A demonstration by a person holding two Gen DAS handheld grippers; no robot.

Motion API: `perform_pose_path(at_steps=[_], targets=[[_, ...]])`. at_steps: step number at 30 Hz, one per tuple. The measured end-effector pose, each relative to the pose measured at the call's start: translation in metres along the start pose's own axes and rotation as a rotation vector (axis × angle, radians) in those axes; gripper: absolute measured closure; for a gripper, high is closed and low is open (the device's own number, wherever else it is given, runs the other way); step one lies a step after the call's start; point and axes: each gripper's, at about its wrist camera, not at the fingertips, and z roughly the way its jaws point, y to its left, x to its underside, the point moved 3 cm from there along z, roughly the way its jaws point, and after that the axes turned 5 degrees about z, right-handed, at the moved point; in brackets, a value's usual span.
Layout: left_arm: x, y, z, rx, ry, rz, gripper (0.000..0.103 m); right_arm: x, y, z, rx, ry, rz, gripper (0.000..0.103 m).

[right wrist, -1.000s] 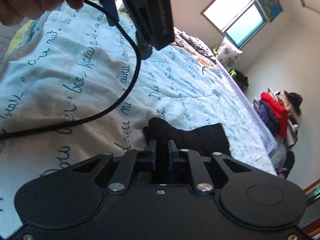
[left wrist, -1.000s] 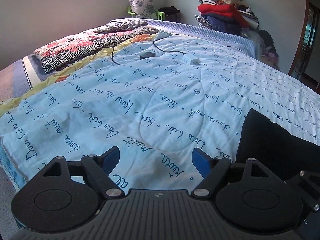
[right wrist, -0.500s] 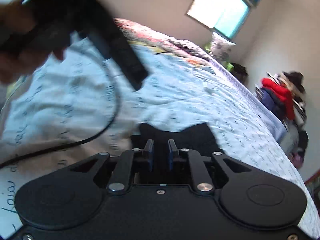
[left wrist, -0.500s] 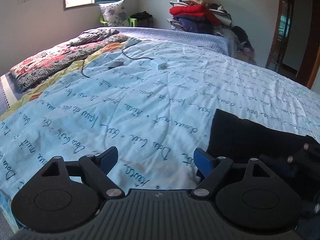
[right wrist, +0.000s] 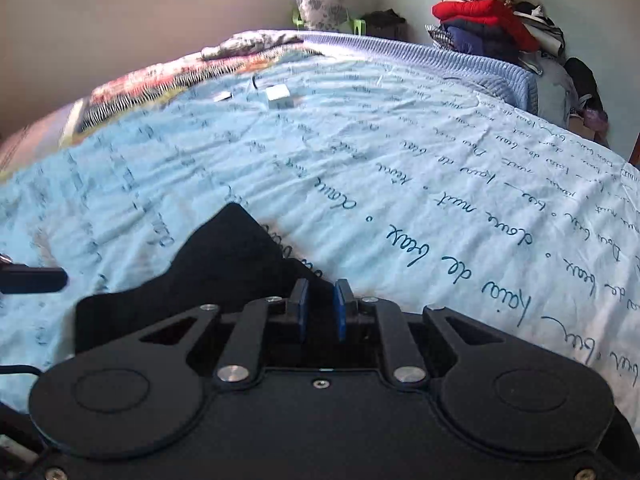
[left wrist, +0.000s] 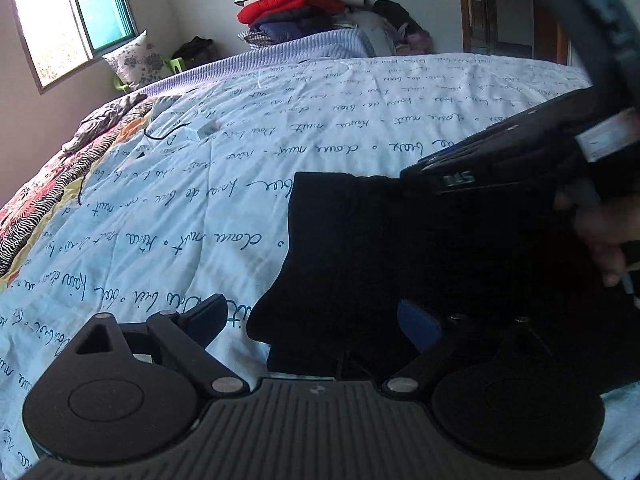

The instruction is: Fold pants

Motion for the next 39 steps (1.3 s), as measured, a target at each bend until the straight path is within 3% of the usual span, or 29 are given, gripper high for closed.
perform_pose_path(at_steps=[4,7,11,14,18,20,22,25,28,30,32,35,37,39], targets=[[-0.008,-0.007,-0.015,0.052,-0.013,-0.010,0.009,0.028,-0.029,-0.066,0.141,-0.045,-0.059,0.088],[-0.019,-0.030,-0.025,0.118,-0.037,0.004,0.009,0.046,-0.073,-0.079,0.242,0.017,-0.021,0.086],[-0.032,-0.076,-0.025,0.173,-0.033,0.048,0.009,0.055,-0.123,-0.050,0.200,0.094,0.090,0.086],[-0.038,-0.106,-0.034,0.189,-0.044,0.081,0.009,0.051,-0.140,-0.045,0.165,0.049,0.202,0.086],[-0.045,-0.136,-0.050,0.239,-0.068,0.119,0.009,0.053,-0.127,-0.106,0.172,-0.090,0.201,0.077],[-0.048,-0.154,-0.052,0.258,-0.067,0.152,0.009,0.071,-0.126,-0.147,0.193,-0.127,0.173,0.057],[-0.051,-0.175,-0.054,0.279,-0.063,0.191,0.009,0.099,-0.135,-0.188,0.238,-0.126,0.174,0.048],[-0.053,-0.207,-0.056,0.311,-0.066,0.239,0.009,0.153,-0.169,-0.249,0.328,-0.102,0.283,0.048],[-0.052,-0.241,-0.060,0.350,-0.066,0.278,0.009,0.210,-0.215,-0.300,0.442,-0.067,0.458,0.041],[-0.049,-0.262,-0.062,0.354,-0.052,0.311,0.009,0.246,-0.237,-0.331,0.550,-0.036,0.520,0.045],[-0.045,-0.277,-0.067,0.355,-0.057,0.328,0.009,0.263,-0.242,-0.370,0.608,-0.079,0.556,0.047],[-0.043,-0.298,-0.077,0.391,-0.072,0.354,0.009,0.278,-0.252,-0.421,0.782,-0.181,0.607,0.043],[-0.046,-0.315,-0.081,0.399,-0.077,0.365,0.009,0.286,-0.264,-0.432,0.777,-0.214,0.656,0.043],[-0.048,-0.329,-0.087,0.407,-0.086,0.369,0.009,0.295,-0.272,-0.424,0.723,-0.177,0.662,0.042]])
